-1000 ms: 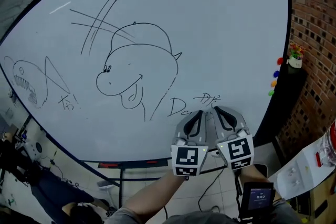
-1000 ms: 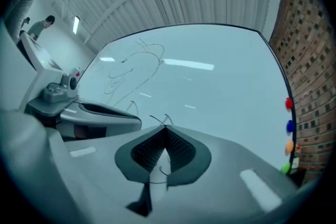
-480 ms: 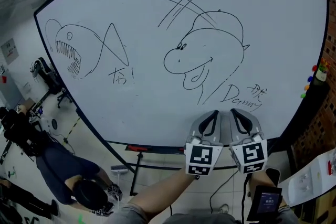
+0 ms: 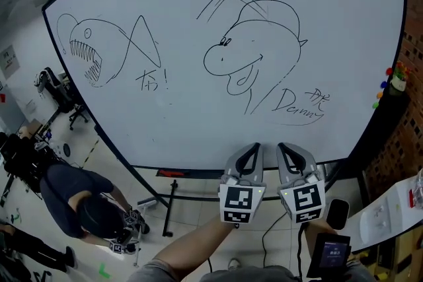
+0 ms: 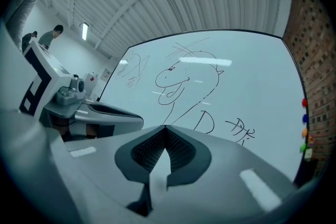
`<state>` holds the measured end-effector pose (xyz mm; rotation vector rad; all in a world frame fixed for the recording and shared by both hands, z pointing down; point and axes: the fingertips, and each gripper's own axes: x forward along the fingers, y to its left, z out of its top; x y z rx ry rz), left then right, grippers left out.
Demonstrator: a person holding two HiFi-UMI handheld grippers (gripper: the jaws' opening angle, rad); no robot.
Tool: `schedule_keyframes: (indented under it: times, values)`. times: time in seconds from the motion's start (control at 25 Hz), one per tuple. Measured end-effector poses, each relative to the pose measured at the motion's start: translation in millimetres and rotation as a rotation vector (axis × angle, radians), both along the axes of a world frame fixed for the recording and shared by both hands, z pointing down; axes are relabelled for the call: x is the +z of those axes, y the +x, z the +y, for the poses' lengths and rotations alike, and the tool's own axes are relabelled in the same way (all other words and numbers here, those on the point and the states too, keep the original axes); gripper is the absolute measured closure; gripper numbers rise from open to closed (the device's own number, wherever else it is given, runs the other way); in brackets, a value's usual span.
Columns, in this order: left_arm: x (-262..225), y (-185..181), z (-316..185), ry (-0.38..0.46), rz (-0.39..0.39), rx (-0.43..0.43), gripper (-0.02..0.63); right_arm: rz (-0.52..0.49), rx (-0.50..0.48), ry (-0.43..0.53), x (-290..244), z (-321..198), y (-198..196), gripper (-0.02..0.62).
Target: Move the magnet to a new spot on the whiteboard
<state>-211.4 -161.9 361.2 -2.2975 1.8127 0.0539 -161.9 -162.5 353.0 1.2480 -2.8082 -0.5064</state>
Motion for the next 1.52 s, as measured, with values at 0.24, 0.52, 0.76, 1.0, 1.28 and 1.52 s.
schedule_keyframes:
  times: [0.24, 0.52, 0.76, 1.0, 1.28, 1.52]
  values:
    - [13.9, 35.0, 27.1, -0.023, 0.013, -0.045, 0.609, -0.029, -0.049, -0.055, 16.6, 25.2, 41.5, 0.589]
    - [48.1, 83.9, 67.3, -0.068, 0.021, -0.078, 0.609, -0.058, -0.093, -0.118, 46.3, 55.8, 99.8, 0.589]
    - [80.3, 98.6, 94.7, -0.104, 0.02, -0.079, 0.609, -0.073, -0.101, -0.151, 76.0, 78.5, 119.9, 0.589]
    - [89.0, 101.6, 106.2, -0.1, 0.036, -0.054, 0.609, -0.071, -0.073, -0.154, 80.8, 90.4, 123.7, 0.591]
    - [95.9, 87.7, 114.5, -0.113, 0.044, -0.032, 0.609, -0.031, -0.052, -0.184, 95.7, 103.8, 112.2, 0.591]
    - [102.8, 78.4, 122.5, -0.128, 0.046, -0.019, 0.609, -0.021, -0.041, -0.194, 99.2, 112.7, 103.5, 0.591]
